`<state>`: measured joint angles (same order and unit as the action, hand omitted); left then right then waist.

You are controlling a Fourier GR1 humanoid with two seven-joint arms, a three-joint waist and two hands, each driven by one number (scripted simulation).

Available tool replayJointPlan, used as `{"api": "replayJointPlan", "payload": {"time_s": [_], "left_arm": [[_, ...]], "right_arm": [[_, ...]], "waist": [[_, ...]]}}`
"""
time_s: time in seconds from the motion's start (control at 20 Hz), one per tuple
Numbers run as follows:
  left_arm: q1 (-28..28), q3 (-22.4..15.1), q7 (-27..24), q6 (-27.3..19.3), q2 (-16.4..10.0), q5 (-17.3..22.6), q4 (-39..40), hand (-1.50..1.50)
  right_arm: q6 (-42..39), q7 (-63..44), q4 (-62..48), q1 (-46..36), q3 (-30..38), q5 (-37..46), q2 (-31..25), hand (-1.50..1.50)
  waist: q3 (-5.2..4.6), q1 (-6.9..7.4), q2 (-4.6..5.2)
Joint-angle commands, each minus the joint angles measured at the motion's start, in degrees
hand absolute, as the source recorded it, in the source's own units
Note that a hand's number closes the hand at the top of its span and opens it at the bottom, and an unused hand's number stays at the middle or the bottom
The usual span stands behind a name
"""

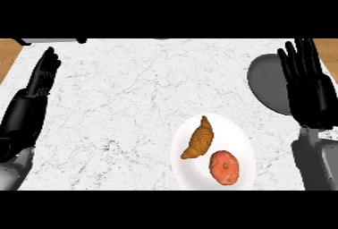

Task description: Pick the squash from the plate and place it in the pan

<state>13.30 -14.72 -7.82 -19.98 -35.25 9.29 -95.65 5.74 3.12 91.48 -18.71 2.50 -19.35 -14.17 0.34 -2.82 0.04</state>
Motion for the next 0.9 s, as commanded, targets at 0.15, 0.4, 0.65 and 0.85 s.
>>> {"api": "replayJointPlan", "payload": {"time_s": [0.15, 0.4, 0.65, 0.85], "left_arm": [[-1.4, -3.5, 6.5, 4.6, 2.0, 2.9, 3.7, 0.0], [-4.1, -7.1, 10.1, 6.6, 4.5, 5.6, 4.6, 0.0], [-1.4, -4.6, 15.8, 8.8, 5.3, 7.0, 5.7, 0.0], [-3.9, -3.8, 13.8, 10.3, 5.1, 6.4, 7.1, 0.0]], "right_arm": [[-4.3, -12.4, -11.2, 1.6, -5.0, 5.1, -7.3, -1.5], [-4.5, -13.0, -14.3, 6.1, -17.1, 30.5, -22.5, 1.5], [11.0, -9.1, -15.2, 15.3, -16.3, 32.5, -8.5, -1.5], [-1.2, -22.4, -5.3, 15.3, -21.4, 33.8, -15.8, -1.5]], "waist": [[-0.43, 3.42, 0.81], [-0.96, 3.83, 1.28], [-0.33, 2.47, -0.04], [-0.46, 2.54, -0.16]]}}
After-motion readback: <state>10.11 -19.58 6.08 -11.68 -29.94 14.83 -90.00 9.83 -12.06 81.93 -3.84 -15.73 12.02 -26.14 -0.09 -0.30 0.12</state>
